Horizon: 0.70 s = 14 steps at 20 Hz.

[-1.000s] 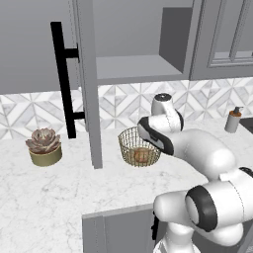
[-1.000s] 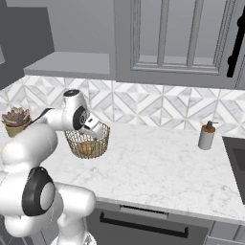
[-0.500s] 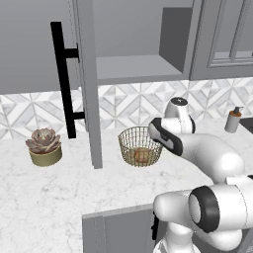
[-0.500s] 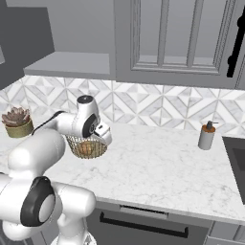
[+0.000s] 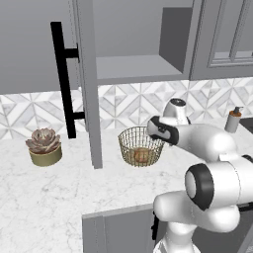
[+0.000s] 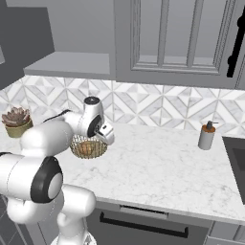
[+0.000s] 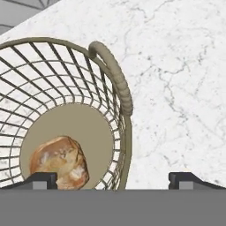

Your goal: Open the cabinet, pick up the bread from the cabinet and place it in the basket. Then move the basket to the dining counter.

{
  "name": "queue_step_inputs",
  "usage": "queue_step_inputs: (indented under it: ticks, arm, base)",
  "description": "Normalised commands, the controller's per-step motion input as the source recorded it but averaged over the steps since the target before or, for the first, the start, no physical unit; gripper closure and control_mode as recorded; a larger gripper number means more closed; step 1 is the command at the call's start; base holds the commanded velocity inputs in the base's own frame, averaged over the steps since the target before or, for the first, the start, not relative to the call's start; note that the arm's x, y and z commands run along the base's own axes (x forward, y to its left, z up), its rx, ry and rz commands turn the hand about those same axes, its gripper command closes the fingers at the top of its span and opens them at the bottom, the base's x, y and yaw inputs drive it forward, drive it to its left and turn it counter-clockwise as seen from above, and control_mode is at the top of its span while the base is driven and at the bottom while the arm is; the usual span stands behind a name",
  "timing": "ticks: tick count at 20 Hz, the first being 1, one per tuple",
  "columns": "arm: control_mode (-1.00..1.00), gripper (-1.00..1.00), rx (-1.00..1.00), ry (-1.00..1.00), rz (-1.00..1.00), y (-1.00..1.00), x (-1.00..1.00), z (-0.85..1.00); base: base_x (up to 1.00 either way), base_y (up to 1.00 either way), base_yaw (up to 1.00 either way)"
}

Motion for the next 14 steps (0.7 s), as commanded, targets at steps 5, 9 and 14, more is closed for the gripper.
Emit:
queue_step_inputs:
  ticks: [5, 9, 14]
  arm:
    - [-1.0, -1.0, 0.0, 0.0, 0.0, 0.0, 0.11, -0.45]
    - [-1.0, -1.0, 0.0, 0.0, 0.0, 0.0, 0.01, -0.39]
    - [-1.0, -1.0, 0.0, 0.0, 0.0, 0.0, 0.03, -0.31]
  base:
    - [0.0, 0.0, 0.0]
    - [0.0, 0.0, 0.0]
    - [0.0, 0.0, 0.0]
